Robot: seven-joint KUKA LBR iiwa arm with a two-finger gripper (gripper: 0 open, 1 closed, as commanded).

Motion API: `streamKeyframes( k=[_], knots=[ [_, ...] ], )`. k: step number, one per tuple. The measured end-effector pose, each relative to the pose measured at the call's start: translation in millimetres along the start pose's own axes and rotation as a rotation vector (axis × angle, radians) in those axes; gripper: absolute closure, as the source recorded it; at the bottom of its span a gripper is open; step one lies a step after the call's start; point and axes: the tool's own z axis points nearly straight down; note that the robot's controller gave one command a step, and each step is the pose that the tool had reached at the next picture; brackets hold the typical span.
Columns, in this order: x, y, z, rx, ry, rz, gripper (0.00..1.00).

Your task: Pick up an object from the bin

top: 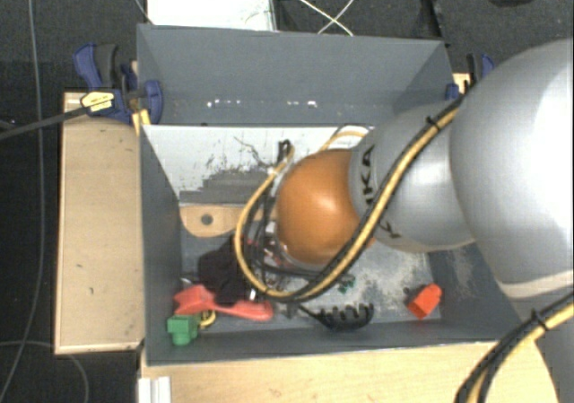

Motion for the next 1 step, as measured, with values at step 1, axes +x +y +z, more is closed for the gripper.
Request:
streamKeyframes(
  k=[1],
  knots=[
    [0.5, 0.4, 0.3, -0.001, 0.002, -0.009, 1.00]
  ],
)
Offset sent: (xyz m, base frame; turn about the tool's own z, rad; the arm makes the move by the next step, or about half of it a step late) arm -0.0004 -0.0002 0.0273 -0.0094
